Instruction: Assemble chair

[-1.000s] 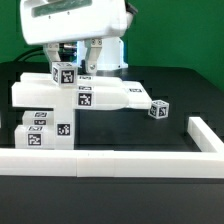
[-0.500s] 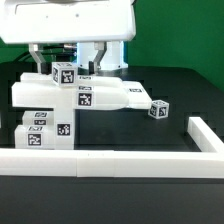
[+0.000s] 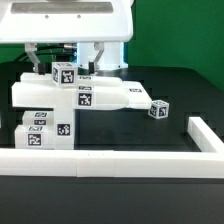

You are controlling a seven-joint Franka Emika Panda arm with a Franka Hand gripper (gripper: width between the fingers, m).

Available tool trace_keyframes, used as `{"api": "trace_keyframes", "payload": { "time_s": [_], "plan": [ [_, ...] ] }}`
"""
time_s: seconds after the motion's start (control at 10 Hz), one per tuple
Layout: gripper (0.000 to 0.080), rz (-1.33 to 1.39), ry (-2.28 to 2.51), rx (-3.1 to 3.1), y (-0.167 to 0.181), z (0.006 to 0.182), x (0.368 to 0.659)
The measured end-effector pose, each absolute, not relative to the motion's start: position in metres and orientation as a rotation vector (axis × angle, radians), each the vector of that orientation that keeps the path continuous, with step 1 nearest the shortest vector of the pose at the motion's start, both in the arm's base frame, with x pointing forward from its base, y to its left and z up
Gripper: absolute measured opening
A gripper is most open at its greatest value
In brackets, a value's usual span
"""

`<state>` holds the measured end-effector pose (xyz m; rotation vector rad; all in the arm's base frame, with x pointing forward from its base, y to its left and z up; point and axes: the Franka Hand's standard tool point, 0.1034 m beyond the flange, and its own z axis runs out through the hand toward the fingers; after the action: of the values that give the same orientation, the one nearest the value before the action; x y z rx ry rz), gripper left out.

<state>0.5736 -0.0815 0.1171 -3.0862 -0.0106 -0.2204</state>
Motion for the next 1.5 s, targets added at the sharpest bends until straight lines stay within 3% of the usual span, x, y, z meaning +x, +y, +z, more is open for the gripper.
{"api": "trace_keyframes", "payload": {
  "time_s": [0.3,0.6,1.0,1.3,1.4,1.5],
  "plan": [
    [0.0649,0.017,-0.029,-3.065,-0.073,0.116,0.572],
    [0.0649,0.012,-0.114,-3.071,-0.076,0.117,0.573],
    [0.0649,-0.024,-0.704,-3.037,-0.088,0.119,0.576],
    [0.0649,-0.019,-0.849,-3.006,-0.09,0.118,0.576],
    [0.0557,-0.019,-0.846,-3.007,-0.09,0.118,0.576],
    [0.0375,-0.018,-0.846,-3.007,-0.09,0.118,0.576]
  ]
}}
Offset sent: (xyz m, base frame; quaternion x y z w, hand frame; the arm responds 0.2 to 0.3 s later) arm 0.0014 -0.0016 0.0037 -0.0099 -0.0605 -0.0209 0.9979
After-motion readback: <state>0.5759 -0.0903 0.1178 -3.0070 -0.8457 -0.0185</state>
